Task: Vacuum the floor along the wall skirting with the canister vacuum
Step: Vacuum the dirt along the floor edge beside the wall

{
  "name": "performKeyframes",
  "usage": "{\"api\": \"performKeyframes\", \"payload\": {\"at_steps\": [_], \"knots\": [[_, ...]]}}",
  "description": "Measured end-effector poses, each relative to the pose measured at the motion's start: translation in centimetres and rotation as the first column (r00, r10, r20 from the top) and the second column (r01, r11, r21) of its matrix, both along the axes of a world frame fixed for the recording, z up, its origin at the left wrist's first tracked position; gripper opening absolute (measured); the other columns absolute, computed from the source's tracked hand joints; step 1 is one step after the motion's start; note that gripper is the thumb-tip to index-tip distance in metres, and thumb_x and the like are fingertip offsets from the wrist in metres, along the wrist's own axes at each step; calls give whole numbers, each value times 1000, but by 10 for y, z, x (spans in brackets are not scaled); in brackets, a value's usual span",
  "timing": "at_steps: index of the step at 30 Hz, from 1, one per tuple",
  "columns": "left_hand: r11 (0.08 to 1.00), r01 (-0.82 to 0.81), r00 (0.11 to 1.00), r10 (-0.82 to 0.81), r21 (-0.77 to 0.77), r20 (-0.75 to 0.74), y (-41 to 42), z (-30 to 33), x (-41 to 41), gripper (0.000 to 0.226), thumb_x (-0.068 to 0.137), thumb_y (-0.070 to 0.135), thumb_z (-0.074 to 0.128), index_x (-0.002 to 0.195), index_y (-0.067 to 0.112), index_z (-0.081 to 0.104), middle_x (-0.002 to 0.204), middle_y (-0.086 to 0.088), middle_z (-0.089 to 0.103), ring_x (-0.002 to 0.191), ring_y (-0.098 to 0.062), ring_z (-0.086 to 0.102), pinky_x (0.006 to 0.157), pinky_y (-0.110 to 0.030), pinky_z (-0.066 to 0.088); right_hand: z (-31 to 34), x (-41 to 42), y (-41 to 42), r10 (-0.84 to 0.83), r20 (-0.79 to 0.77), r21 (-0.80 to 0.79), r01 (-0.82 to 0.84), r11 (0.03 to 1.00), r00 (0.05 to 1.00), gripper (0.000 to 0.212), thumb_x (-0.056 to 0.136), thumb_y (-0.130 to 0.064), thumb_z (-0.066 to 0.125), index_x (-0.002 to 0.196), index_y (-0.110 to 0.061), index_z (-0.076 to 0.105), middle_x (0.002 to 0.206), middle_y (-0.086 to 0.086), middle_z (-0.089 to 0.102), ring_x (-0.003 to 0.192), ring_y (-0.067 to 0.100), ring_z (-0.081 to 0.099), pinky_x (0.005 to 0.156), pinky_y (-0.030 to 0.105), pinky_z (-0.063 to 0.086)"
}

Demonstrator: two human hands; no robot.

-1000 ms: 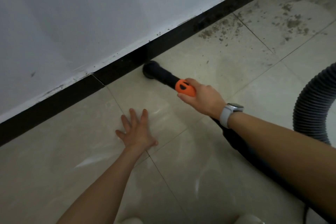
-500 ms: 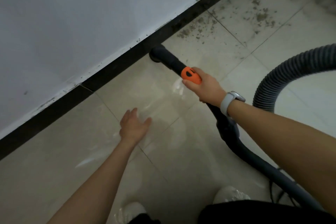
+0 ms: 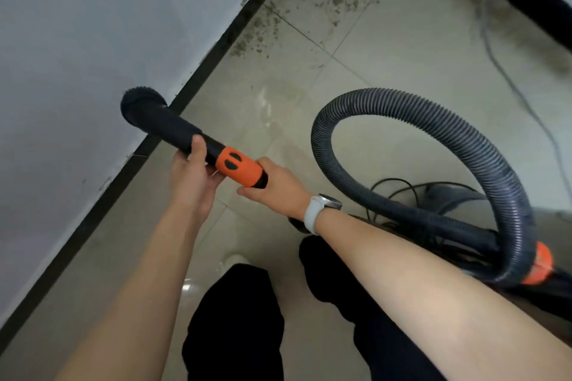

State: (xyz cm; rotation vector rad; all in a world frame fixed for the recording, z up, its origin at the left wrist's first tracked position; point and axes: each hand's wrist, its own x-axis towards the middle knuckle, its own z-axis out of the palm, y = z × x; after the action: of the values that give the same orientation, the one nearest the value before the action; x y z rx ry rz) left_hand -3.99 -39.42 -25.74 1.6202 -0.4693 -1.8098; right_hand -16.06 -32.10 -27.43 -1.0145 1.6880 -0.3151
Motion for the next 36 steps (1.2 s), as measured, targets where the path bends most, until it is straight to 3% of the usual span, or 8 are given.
{"api": "performKeyframes", "payload": {"at_steps": [6,15,18,23,27,30,33,36], "knots": [[989,-116,988,124,94,-91,9,77,14,44,101,30,39,137,5,37,108,-9,58,94,-21,65,76,-37,57,78,-17,57,62,-139,107,-47,993,988,35,88,-33,63,111,-11,47,102,12,63,92,32,61,70,33,41],[964,267,959,-267,-9,-99,31,159,-34,43,98,43,34,115,4,42,87,-11,62,83,-21,69,76,-36,58,174,-1,30,-114,-11,71,115,991,993,34,89,-33,63,106,-13,43,97,6,55,92,29,57,70,33,39],[985,162,986,-160,58,-38,22,165,-38,43,99,46,33,115,7,38,84,-10,58,77,-24,66,78,-40,56,176,-22,56,-185,4,102,184,978,983,44,91,-41,57,126,-16,45,116,2,58,110,19,55,93,35,42],[964,97,995,-92,248,-31,25,151,-35,45,97,52,34,116,12,38,87,-9,56,78,-23,62,70,-38,52,167,-89,133,-408,-410,-102,404,909,815,43,93,-19,54,134,-6,45,127,10,53,124,26,45,103,34,33],[953,43,999,-36,300,-31,41,152,-51,40,97,53,32,100,15,43,87,-8,53,77,-22,57,85,-44,49,168,-141,163,-238,-673,-53,275,960,700,56,91,-21,58,142,-9,37,139,13,42,131,29,33,106,42,28],[933,-9,998,30,360,-54,41,148,-59,57,94,60,30,119,10,42,87,-5,50,81,-18,55,102,-46,42,172,-133,168,11,-352,148,44,988,936,65,91,-33,56,148,-19,27,143,3,42,134,18,35,107,32,29],[919,-37,997,61,393,-50,39,147,-59,57,92,64,30,100,10,48,84,-3,49,80,-16,54,102,-50,40,171,-87,165,208,36,227,-210,951,978,77,89,-39,58,151,-25,15,150,-1,34,138,15,32,110,28,29],[907,-119,986,156,403,-60,31,151,-58,53,90,65,36,89,13,45,80,-3,49,77,-17,53,95,-49,45,162,-61,155,2,98,229,-25,973,995,86,84,-38,68,149,-26,13,144,1,38,130,19,42,99,25,36]]}}
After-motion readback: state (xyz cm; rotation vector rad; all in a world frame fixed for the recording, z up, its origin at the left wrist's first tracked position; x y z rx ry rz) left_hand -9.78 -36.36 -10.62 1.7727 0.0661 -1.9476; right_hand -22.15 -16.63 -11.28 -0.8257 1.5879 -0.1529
